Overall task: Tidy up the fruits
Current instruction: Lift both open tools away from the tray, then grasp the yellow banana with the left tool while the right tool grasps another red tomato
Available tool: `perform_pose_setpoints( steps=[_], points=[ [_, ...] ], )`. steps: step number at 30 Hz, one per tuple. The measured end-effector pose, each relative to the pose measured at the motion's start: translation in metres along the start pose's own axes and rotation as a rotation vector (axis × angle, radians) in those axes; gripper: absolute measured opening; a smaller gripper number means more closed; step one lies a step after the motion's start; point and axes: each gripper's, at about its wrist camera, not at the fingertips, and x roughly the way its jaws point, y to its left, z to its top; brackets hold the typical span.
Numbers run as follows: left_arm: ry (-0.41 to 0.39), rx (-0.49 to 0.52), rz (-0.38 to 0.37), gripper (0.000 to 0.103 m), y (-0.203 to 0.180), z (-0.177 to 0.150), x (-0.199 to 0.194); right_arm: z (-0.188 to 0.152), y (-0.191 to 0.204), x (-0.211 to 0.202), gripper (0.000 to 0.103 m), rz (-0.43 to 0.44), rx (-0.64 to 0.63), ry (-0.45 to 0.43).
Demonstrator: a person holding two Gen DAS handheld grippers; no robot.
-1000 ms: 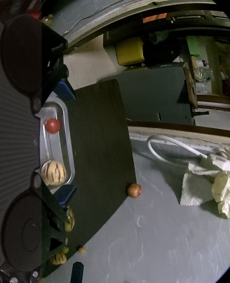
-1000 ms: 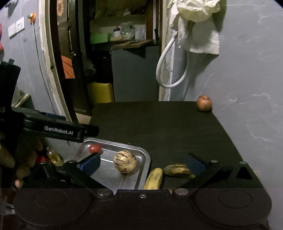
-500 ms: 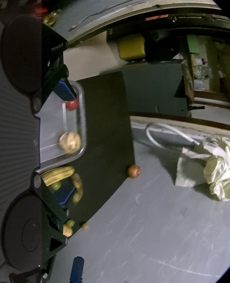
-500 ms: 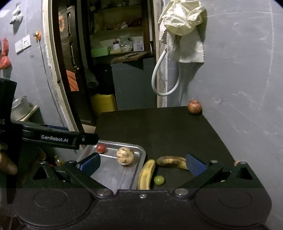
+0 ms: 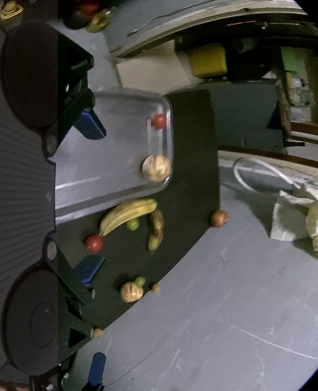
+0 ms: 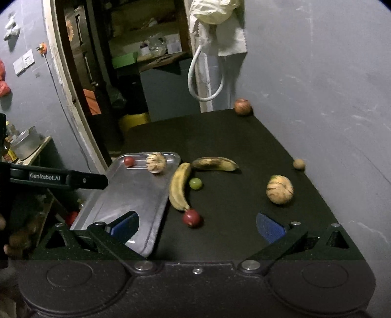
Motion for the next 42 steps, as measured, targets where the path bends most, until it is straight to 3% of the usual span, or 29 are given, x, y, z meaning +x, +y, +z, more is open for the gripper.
perform_pose_setpoints(
  steps=[6, 9, 14, 26, 36, 42],
  points=[
    [-0.008, 0.040, 0.022, 0.102, -0.025, -0.007, -0.001, -0.005, -0.026, -0.014, 0.102, -0.068, 0.035, -0.022],
    [0.016, 0.053, 0.073, 0.102, -0.033, -0.008, 0.007, -0.009, -0.038, -0.016, 0.102, -0.073, 0.046, -0.026],
    [0.022, 0.046, 0.082, 0.102, -0.035, -0.011, 0.015, -0.015, -0.044, -0.011, 0.102, -0.057, 0.035, -0.010],
    [0.009, 0.046, -0.004, 0.102, -0.012, 0.033, 0.052, -0.005, -0.007, 0.031, 0.099, -0.045, -0.008, 0.051],
    [0.092, 0.059, -0.118, 0.102, 0.018, 0.040, 0.098, 0.001, 0.027, 0.066, 0.094, -0.118, -0.029, 0.113],
    [0.109, 0.040, -0.076, 0.102, 0.019, 0.042, 0.115, -0.003, 0.024, 0.096, 0.090, -0.058, -0.100, 0.130]
  ],
)
